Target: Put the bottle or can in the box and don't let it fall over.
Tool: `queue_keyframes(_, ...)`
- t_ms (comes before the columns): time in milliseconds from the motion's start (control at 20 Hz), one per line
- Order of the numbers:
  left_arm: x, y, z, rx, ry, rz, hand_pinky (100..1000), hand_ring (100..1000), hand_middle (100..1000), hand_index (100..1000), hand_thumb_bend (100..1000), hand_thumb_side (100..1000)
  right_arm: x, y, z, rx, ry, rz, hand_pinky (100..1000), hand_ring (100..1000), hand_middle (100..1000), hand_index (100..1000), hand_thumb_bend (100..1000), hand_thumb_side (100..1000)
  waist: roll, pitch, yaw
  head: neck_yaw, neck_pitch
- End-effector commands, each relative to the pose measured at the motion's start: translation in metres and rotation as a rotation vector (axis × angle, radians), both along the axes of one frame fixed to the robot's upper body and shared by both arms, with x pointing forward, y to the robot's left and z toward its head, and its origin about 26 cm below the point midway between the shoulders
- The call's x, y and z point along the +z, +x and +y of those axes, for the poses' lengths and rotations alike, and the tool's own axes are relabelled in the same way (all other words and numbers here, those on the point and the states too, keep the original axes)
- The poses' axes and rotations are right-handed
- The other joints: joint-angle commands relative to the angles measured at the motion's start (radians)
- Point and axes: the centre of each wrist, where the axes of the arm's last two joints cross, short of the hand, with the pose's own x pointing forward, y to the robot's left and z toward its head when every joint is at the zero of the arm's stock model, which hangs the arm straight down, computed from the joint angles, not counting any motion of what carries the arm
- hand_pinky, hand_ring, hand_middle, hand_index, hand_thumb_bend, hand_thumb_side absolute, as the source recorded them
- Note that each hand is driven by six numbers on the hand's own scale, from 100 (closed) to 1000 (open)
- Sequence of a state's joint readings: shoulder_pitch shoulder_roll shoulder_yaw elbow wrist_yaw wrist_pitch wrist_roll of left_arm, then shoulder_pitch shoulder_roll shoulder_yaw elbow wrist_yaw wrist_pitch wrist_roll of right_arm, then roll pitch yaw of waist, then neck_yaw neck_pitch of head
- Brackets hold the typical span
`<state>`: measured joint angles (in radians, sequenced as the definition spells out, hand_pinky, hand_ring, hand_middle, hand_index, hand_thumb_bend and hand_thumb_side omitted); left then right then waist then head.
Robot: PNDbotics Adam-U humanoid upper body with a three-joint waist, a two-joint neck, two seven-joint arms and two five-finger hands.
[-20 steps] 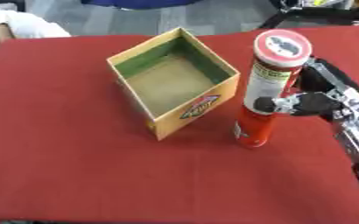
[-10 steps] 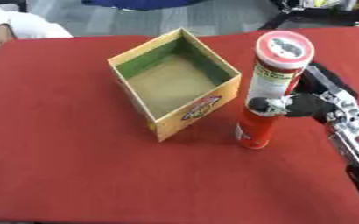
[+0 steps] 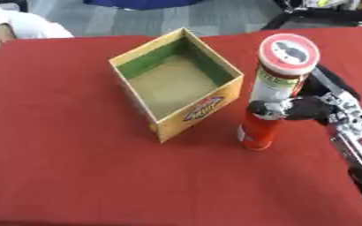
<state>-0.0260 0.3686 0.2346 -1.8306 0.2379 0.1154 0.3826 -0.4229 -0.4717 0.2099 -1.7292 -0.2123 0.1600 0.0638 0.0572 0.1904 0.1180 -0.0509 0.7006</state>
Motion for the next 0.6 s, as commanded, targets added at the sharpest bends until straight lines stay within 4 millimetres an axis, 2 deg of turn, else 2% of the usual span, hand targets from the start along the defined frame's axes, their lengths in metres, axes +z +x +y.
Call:
queue_keyframes(50, 0.0081, 0.0004, 0.0023, -0.004, 0.019, -0.020, 713, 830, 765, 788, 441, 768, 0.0078, 0.0001, 0.0005, 0.016, 0.006, -0.019, 755, 714, 598, 635, 675, 100, -0.001, -0.009, 0.001, 0.003, -0.012)
queue_keyframes(350, 0.0078, 0.0002, 0.0024, -0.002, 0.018, -0.018, 714, 829, 765, 788, 436, 769, 0.0081, 0.0003, 0.0021, 0.019, 0.033, -0.017, 755, 695, 552, 590, 518, 100, -0.001, -0.010, 0.000, 0.006, -0.012)
queue_keyframes(600, 0.0076, -0.0001, 0.0028, 0.000, 0.017, -0.017, 714, 829, 764, 788, 433, 770, 0.0100, 0.0002, 0.0021, -0.005, 0.054, -0.012, 753, 683, 525, 560, 453, 102, -0.002, -0.011, -0.001, 0.006, -0.011)
